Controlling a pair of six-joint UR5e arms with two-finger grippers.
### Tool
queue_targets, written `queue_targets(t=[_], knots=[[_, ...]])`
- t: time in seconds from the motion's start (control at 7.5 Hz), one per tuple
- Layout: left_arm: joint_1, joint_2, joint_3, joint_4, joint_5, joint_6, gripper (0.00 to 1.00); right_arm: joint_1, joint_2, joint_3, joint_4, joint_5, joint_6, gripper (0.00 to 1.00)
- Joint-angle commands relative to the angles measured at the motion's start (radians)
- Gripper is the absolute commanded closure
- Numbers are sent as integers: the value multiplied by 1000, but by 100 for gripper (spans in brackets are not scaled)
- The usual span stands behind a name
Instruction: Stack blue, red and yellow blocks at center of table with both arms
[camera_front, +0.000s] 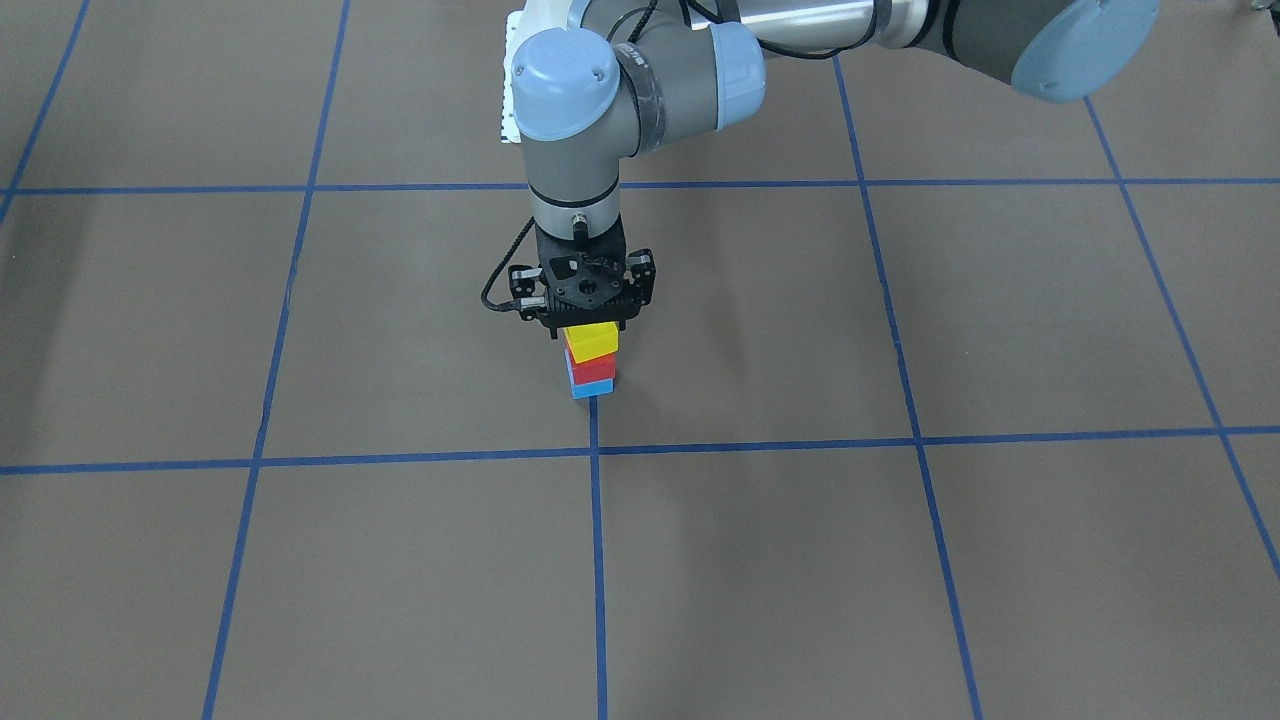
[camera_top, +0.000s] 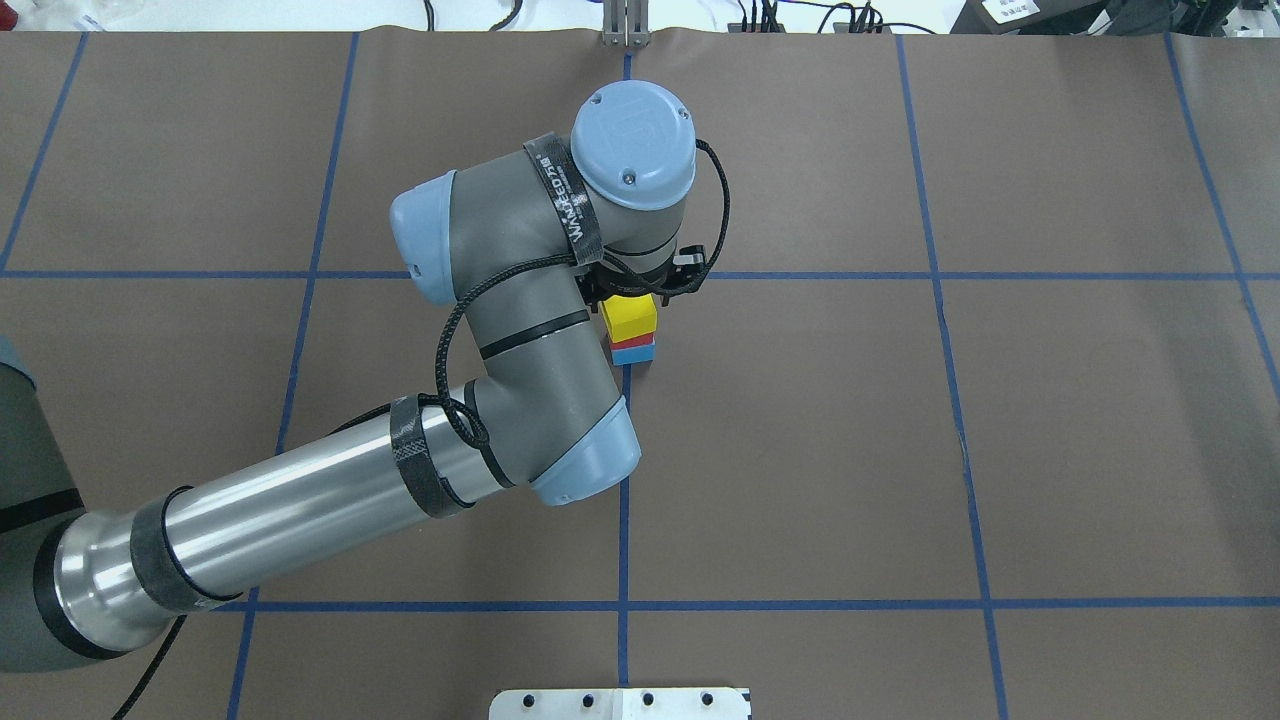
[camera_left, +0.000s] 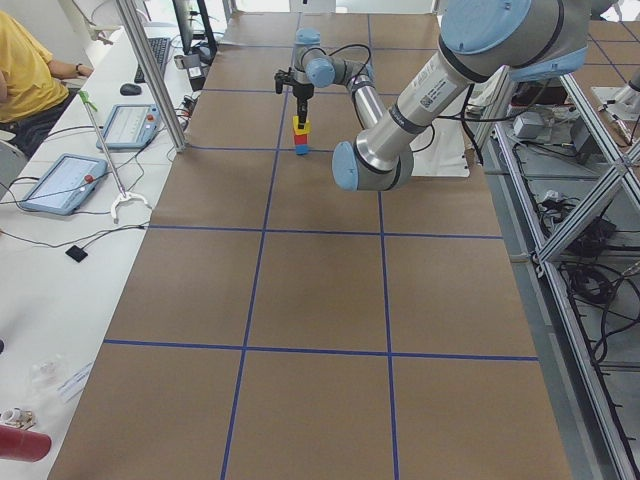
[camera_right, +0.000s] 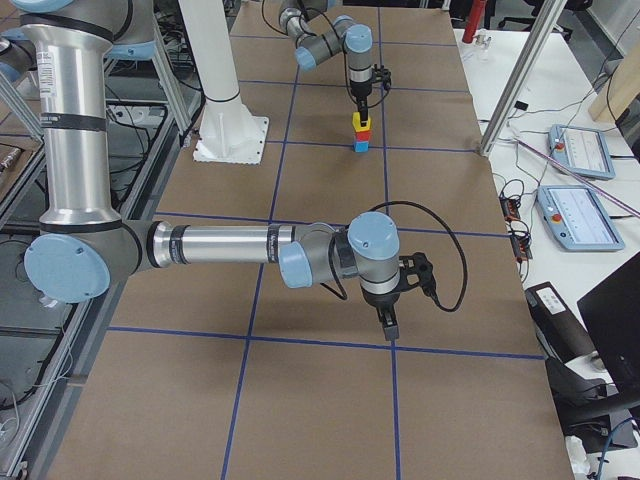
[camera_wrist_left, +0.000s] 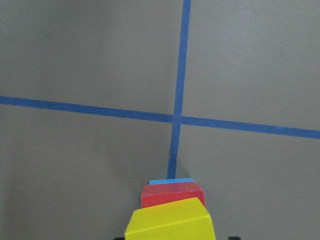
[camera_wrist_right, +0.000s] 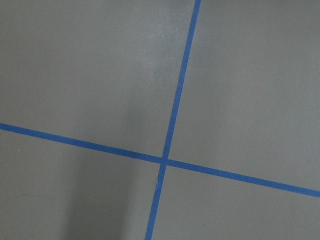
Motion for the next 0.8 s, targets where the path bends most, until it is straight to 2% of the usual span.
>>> queue_targets(t=[0.0, 0.13, 0.27, 0.4, 0.53, 0.67], knots=[[-24, 0, -29, 2, -5, 65, 0, 0, 0, -4, 2, -2, 0, 0], [-69, 23, -102, 55, -33, 164, 0, 0, 0, -4, 2, -2, 0, 0], [-124, 99, -248, 159, -78, 300, 0, 0, 0, -4, 0, -2, 0, 0], [-209, 224, -446, 265, -144, 460, 0, 0, 0, -4, 0, -2, 0, 0], [-330, 391, -615, 290, -222, 668, 0, 0, 0, -4, 0, -2, 0, 0], [-486, 560, -680, 289, -317, 901, 0, 2, 2, -4, -2, -2, 0, 0]])
